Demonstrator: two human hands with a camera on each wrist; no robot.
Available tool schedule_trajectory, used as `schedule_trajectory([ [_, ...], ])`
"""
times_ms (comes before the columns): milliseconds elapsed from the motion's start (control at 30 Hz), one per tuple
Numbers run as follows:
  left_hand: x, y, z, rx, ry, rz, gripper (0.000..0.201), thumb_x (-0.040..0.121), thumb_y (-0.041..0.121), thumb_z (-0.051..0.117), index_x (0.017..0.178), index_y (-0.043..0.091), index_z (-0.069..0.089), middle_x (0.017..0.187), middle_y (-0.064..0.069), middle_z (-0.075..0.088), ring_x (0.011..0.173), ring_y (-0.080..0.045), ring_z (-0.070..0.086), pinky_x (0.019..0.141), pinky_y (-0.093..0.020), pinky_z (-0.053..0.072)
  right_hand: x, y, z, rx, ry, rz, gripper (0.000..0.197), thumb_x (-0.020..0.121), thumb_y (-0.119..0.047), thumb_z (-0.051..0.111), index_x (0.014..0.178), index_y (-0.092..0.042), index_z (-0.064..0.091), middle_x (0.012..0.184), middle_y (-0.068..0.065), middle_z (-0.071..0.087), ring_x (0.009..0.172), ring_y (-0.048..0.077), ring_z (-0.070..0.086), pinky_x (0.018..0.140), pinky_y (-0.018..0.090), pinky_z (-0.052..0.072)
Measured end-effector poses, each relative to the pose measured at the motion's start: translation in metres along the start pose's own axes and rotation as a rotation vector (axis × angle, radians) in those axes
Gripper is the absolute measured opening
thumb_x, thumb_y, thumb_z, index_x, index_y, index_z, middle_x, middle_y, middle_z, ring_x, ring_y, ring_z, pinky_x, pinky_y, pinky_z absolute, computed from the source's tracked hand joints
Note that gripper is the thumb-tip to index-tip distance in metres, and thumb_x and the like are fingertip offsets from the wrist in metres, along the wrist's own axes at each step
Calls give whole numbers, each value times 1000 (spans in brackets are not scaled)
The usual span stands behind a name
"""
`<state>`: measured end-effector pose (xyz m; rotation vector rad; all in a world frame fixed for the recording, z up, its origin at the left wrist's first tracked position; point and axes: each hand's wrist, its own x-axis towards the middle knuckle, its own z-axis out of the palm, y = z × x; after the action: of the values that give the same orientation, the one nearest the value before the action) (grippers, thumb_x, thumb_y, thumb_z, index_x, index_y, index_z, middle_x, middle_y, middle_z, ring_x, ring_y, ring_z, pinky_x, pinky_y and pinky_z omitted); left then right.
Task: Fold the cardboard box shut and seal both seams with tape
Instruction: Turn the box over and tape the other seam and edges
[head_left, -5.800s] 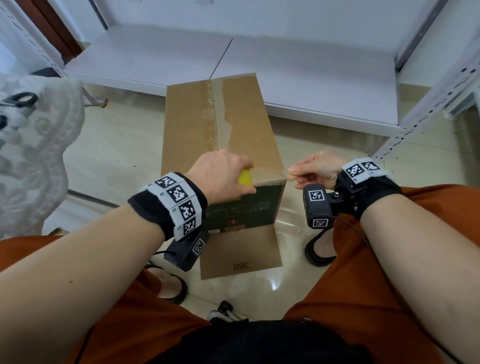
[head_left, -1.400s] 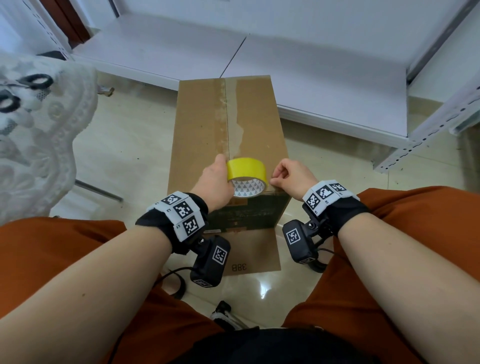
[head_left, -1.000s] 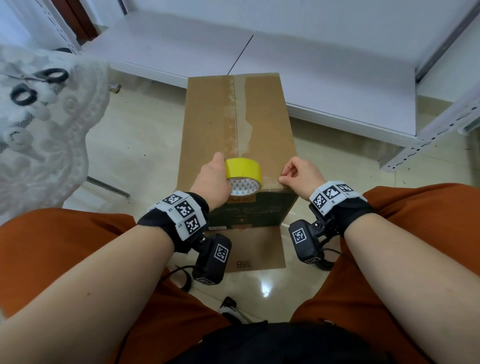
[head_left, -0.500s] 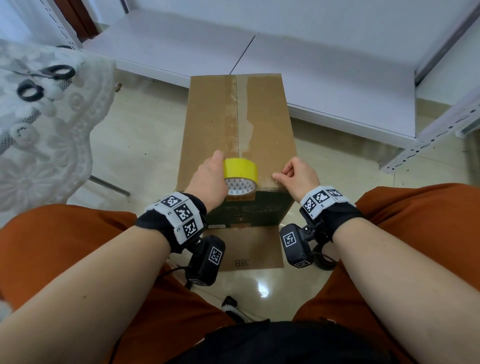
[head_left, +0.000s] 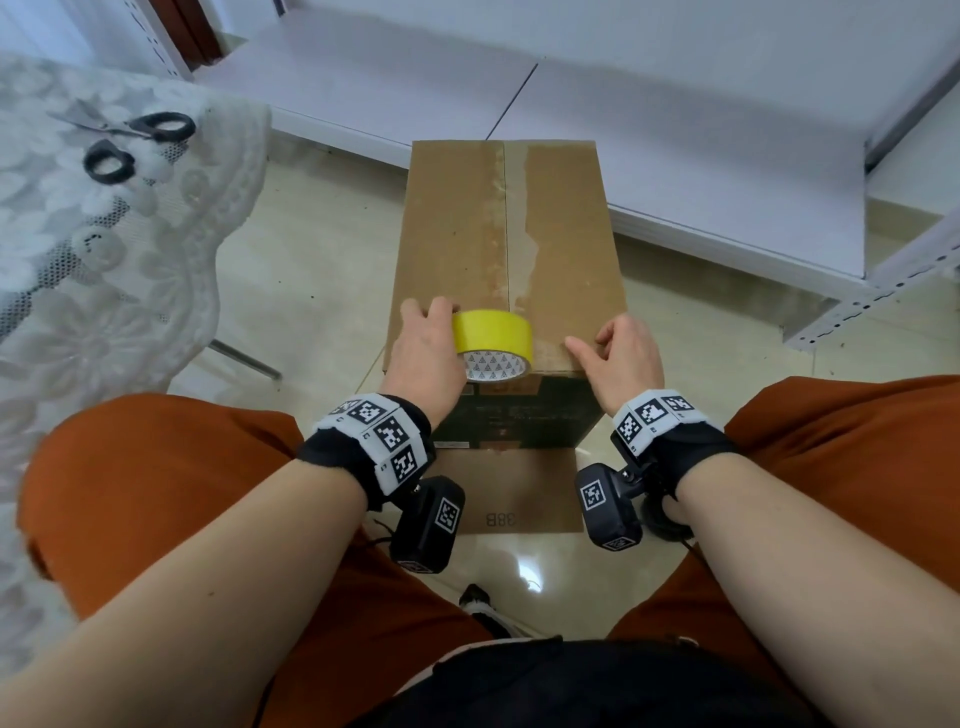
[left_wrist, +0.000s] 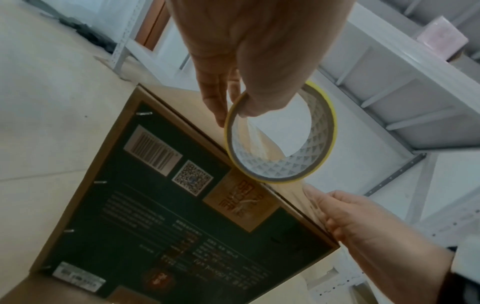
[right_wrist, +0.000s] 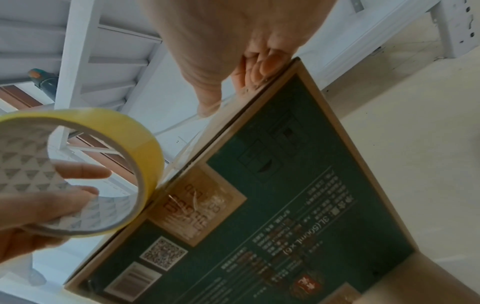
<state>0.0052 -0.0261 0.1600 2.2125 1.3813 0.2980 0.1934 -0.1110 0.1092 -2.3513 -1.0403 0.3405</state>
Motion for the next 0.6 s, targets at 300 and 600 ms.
schedule_trajectory([
  [300,3,-6,2,9,-165,-328,62,89,22,54,141,4,25,149,-27,16,134,-49,23,109,-54,30,-4,-4,3,-22,35,-1,38,84,-47,63,90,-13,46,92,2,48,84,19,46,72,26,36],
  [600,0,9,10,-51,-110,-338,39,90,32,50,125,16,53,141,-21,28,126,-43,30,103,-45,33,-2,1,-6,-64,71,23,37,87,-43,60,97,-9,48,95,2,44,88,18,43,76,26,35],
])
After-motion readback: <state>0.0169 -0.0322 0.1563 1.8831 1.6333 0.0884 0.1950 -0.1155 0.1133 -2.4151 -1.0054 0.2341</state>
